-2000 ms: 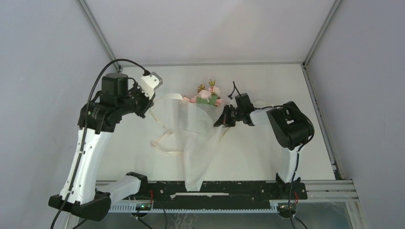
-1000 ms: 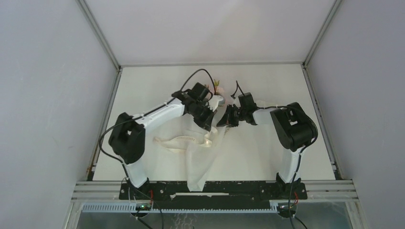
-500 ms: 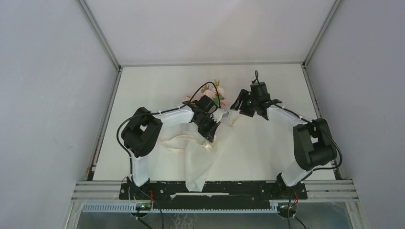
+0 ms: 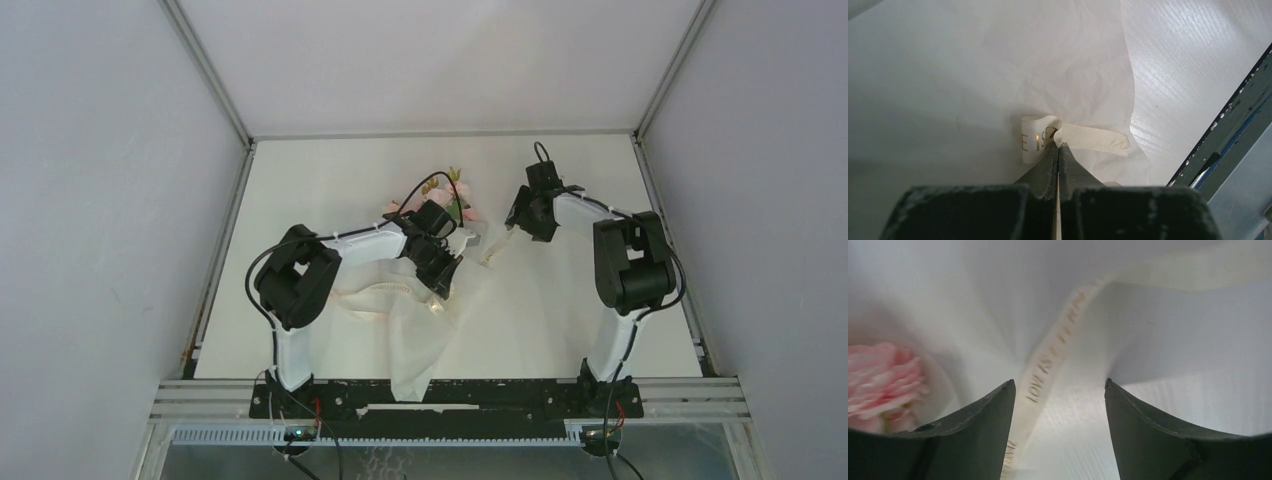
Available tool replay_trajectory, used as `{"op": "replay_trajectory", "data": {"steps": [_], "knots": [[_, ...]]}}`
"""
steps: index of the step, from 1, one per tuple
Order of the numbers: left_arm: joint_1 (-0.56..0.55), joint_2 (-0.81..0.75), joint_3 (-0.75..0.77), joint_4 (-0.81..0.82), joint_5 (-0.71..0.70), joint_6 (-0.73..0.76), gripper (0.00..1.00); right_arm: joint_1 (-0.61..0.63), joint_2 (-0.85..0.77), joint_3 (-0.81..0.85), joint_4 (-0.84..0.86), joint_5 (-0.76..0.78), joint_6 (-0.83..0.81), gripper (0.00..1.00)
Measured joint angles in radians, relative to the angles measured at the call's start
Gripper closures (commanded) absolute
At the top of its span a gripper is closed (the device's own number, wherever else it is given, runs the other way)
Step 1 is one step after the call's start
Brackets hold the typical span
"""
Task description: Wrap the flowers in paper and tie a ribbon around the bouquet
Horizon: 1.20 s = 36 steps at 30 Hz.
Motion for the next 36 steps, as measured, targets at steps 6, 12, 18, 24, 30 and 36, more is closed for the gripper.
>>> {"op": "replay_trajectory", "data": {"steps": [6,12,18,24,30,36], "knots": [[0.000,0.000,0.000,0.000,0.000,-0.005,1.00,-0.003,0.078,0.098,0.001,-0.052,-0.021,0.76],[0.000,0.000,0.000,0.001,0.000,-0.006,1.00,-0.047,0.077,0.053,0.030,-0.122,-0.022,1.00],[0.002,0.000,0.000,0.007,0.000,-0.008,1.00,-0.164,-0.240,-0.231,0.006,-0.110,-0.039,1.00],[0.037,0.000,0.004,0.020,0.050,-0.040,1.00,-0.161,-0.784,-0.317,-0.158,-0.062,-0.089,1.00],[0.088,0.003,0.018,0.031,0.082,-0.063,1.00,-0.108,-1.192,-0.124,-0.277,-0.094,-0.185,1.00],[0.091,0.003,0.025,0.040,0.095,-0.076,1.00,-0.066,-1.237,0.134,-0.209,-0.242,-0.286,1.00]]}}
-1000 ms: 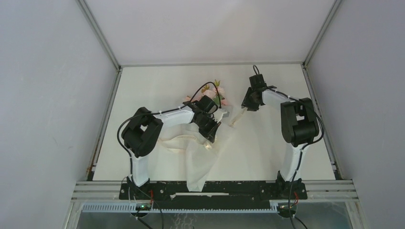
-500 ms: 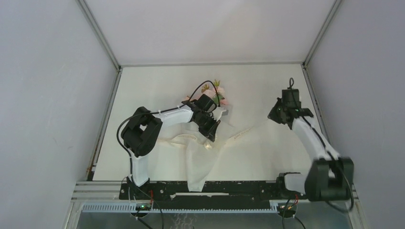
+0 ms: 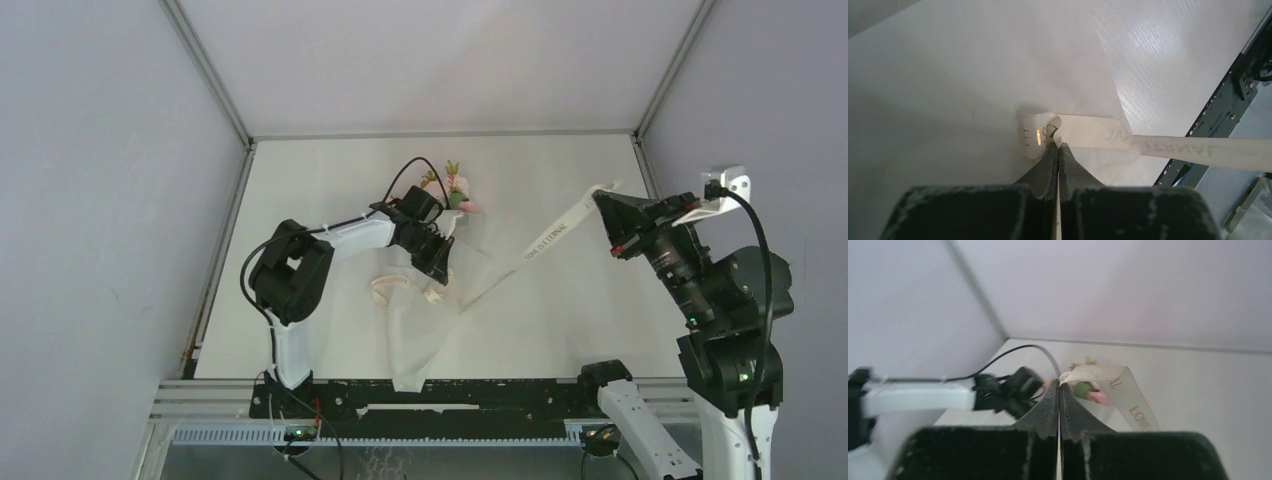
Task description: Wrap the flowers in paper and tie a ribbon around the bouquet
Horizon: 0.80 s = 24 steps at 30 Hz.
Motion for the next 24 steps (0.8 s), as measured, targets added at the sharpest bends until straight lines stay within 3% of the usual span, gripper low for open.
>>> {"op": "replay_trajectory", "data": {"steps": [3,5,8,12,18,24], "knots": [[0.000,0.000,0.000,0.003,0.008,-0.003,1.00,0.058,0.017,-0.027,0.101,-0.134,0.003,1.00],[0.001,0.001,0.000,0.006,0.025,-0.010,1.00,0.167,0.035,-0.129,0.220,-0.209,0.013,1.00],[0.006,0.002,0.000,0.009,0.036,-0.018,1.00,0.397,0.132,-0.321,0.364,-0.229,0.022,1.00],[0.024,0.002,0.000,0.014,0.062,-0.029,1.00,0.592,0.350,-0.496,0.512,-0.229,0.043,1.00],[0.080,0.002,0.000,0.049,0.090,-0.072,1.00,0.626,0.532,-0.671,0.753,-0.235,0.152,1.00],[0.134,-0.021,-0.017,0.092,0.126,-0.114,1.00,0.616,0.708,-0.702,0.937,-0.195,0.220,1.00]]}}
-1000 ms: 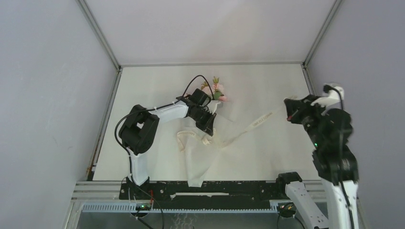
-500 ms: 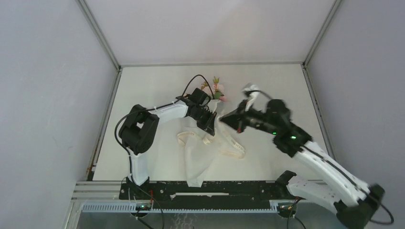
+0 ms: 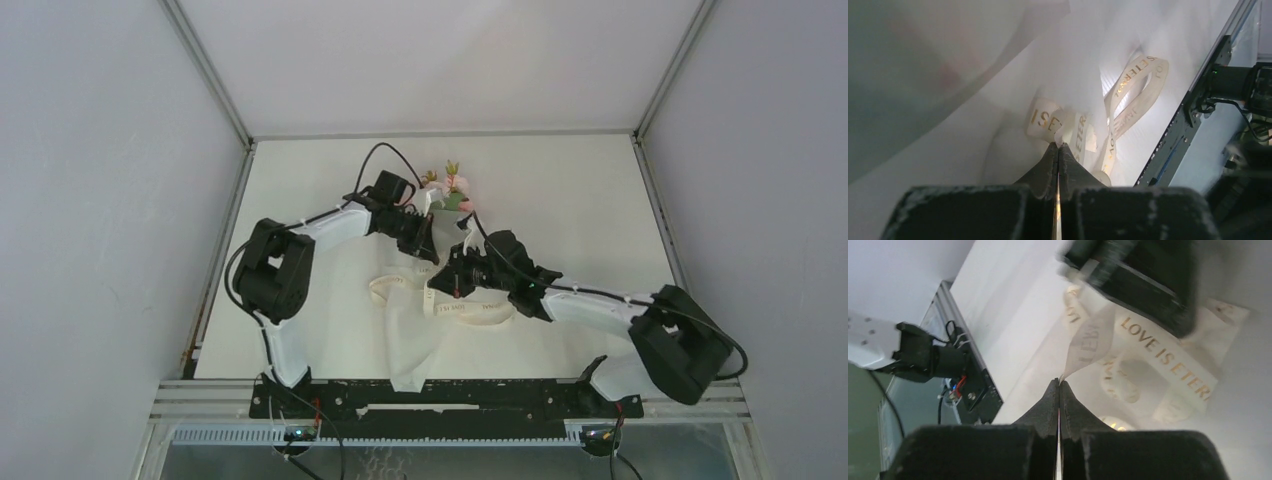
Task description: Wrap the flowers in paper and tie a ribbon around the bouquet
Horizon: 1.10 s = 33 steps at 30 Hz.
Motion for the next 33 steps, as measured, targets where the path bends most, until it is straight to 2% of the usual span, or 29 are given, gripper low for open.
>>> {"op": "replay_trajectory", "data": {"steps": [9,12,15,20,24,26,27,28,29,33], "knots": [[0.144,-0.268,-0.081,-0.060,-0.039,0.099,1.00,-0.158,0.224,0.026,0.140,-0.032,0.063,1.00],[0.191,-0.371,-0.123,-0.132,-0.104,0.203,1.00,-0.174,0.329,0.136,0.138,-0.056,0.059,1.00],[0.193,-0.471,-0.151,-0.256,-0.127,0.338,1.00,-0.173,0.422,0.251,0.138,-0.091,0.057,1.00],[0.142,-0.592,-0.089,-0.579,-0.049,0.582,1.00,-0.164,0.552,0.393,0.136,-0.143,0.061,1.00],[-0.011,-0.580,0.092,-0.781,0.043,0.684,1.00,-0.153,0.600,0.417,0.131,-0.164,0.075,1.00],[-0.090,-0.565,0.203,-0.812,0.107,0.691,1.00,-0.151,0.606,0.417,0.120,-0.174,0.083,0.99],[-0.117,-0.559,0.247,-0.803,0.141,0.679,1.00,-0.150,0.606,0.417,0.112,-0.178,0.084,0.97],[-0.125,-0.554,0.292,-0.656,0.190,0.562,1.00,-0.148,0.606,0.417,0.098,-0.195,0.085,0.94],[-0.124,-0.553,0.292,-0.647,0.191,0.556,1.00,-0.148,0.606,0.417,0.097,-0.196,0.085,0.92],[-0.038,-0.509,0.174,-0.243,0.141,0.202,1.00,-0.161,0.594,0.383,0.110,-0.224,0.103,0.87]]}}
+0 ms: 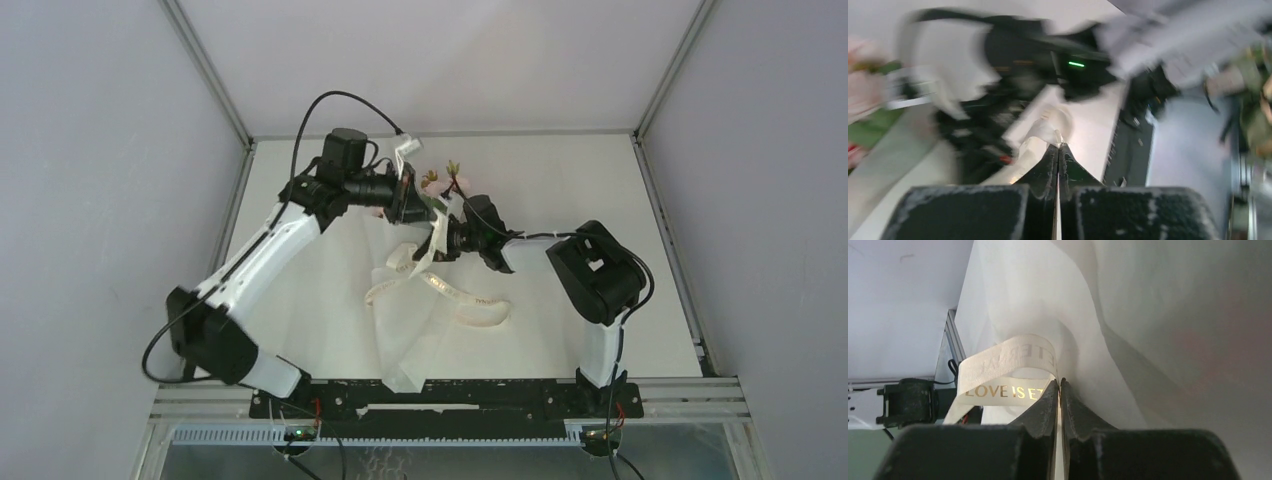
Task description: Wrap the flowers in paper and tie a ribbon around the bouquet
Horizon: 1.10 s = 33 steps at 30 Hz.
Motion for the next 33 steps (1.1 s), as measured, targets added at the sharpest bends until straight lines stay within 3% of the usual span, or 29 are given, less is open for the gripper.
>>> {"op": "replay_trajectory", "data": {"steps": [4,7,12,13,15,18,21,22,29,31,33], "knots": [[0.140,0.169,-0.113,0.343,-0.077,-0.283,1.00,-0.017,-0.035,-0.072,0.022,-0.027,0.031,0.84],[0.186,0.255,-0.167,0.448,-0.138,-0.388,1.00,-0.023,-0.041,-0.105,0.059,-0.043,0.058,0.83],[0.175,0.280,-0.251,0.569,-0.199,-0.493,1.00,-0.029,-0.041,-0.155,0.137,-0.054,0.113,0.82],[0.172,0.280,-0.259,0.584,-0.209,-0.500,0.95,-0.032,-0.041,-0.161,0.147,-0.055,0.122,0.82],[0.167,0.286,-0.266,0.587,-0.240,-0.505,0.76,-0.032,-0.041,-0.166,0.163,-0.057,0.133,0.82],[0.161,0.309,-0.259,0.541,-0.298,-0.465,0.37,-0.032,-0.041,-0.167,0.181,-0.058,0.145,0.82],[0.159,0.362,-0.196,0.386,-0.363,-0.388,0.08,-0.032,-0.041,-0.167,0.185,-0.060,0.149,0.82],[0.160,0.378,-0.168,0.332,-0.381,-0.358,0.04,-0.032,-0.041,-0.167,0.187,-0.061,0.151,0.82],[0.160,0.302,-0.071,0.086,-0.454,-0.106,0.02,-0.034,-0.042,-0.167,0.189,-0.061,0.152,0.82],[0.160,0.233,-0.071,0.053,-0.457,-0.028,0.09,-0.036,-0.042,-0.167,0.189,-0.061,0.152,0.82],[0.160,0.156,-0.074,0.033,-0.458,0.055,0.26,-0.038,-0.042,-0.167,0.190,-0.063,0.152,0.81]]}}
